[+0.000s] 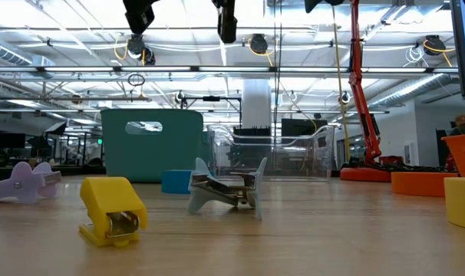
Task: Pick and place Stapler, Stapler remover, tape
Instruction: Put the mini green stapler into the blue bin
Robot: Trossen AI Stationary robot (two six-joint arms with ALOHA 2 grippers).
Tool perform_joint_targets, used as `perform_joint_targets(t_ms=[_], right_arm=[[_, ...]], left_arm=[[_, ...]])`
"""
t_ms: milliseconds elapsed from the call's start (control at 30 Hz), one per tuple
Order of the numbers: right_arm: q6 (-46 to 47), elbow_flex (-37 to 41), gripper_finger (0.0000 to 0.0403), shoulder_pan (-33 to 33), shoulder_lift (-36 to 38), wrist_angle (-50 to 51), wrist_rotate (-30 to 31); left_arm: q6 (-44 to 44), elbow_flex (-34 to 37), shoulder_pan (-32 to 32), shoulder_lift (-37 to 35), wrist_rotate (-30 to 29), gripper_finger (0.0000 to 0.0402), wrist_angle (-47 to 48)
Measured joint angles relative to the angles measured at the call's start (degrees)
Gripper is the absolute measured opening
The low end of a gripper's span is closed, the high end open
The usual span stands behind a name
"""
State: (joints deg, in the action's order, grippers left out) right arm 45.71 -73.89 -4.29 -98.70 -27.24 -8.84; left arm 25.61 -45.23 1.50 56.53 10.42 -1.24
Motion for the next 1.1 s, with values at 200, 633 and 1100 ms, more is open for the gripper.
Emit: perform_joint_targets(t_ms=[200, 633, 1100], right_arm=[[0.0, 0.0, 0.0049, 0.9, 0.0, -1.8, 0.1], [0.0, 0.0, 0.0049, 1.5, 0.0, -1.7, 1.6], [0.0, 0.0, 0.0049, 1.7, 0.0, -1.7, 1.7]], left_arm=[[0.4, 0.0, -0.4, -1.5, 0.0, 0.0214, 1.1], [0.2, 0.0, -0.5, -0.6, -1.4, 0.0214, -0.3], [0.4, 0.0, -0.5, -0.6, -3.1, 0.0213, -1.7]])
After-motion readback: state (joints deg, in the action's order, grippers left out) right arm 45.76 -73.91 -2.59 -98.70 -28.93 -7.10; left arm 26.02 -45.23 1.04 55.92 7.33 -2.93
